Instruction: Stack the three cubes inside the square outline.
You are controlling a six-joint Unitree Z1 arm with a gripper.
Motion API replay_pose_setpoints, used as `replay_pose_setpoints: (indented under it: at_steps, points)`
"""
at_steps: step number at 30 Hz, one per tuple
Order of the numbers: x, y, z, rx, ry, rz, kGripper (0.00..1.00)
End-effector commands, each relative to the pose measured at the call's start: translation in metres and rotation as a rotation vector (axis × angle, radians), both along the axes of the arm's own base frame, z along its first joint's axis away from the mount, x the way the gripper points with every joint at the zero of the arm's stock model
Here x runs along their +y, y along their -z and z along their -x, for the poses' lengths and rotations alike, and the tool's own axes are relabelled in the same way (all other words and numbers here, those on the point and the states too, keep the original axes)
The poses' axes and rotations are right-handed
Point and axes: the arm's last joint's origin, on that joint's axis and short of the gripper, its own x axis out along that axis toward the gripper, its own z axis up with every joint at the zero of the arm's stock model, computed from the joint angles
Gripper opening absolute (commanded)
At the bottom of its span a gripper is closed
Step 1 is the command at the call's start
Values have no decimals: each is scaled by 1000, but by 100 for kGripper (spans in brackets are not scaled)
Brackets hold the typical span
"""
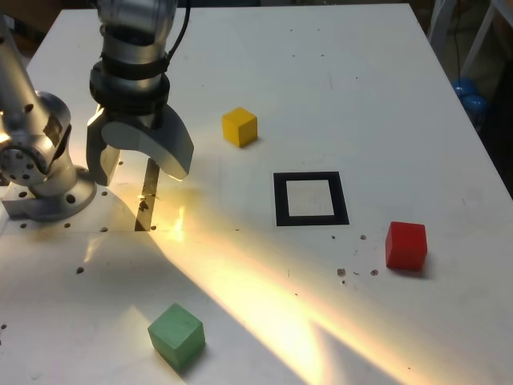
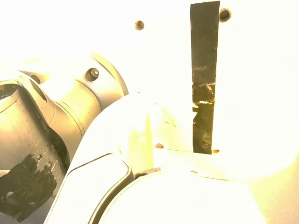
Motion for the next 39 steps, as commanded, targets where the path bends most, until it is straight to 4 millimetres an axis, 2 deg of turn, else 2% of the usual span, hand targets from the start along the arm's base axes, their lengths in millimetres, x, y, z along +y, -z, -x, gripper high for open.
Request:
replay_pose_setpoints:
  at_steps: [1,13,18,25,35,39]
  points:
    - [0,1,-1,7,-1,2,99]
    - [0,-1,0,16,-1,5,99]
    - [-1,-5,-10,26,8,1,99]
    - [-13,-17,-47,8,49,-3,99]
    - [-35,-44,-123,-22,87,7,99]
    - [-43,-50,-147,-24,99,11,99]
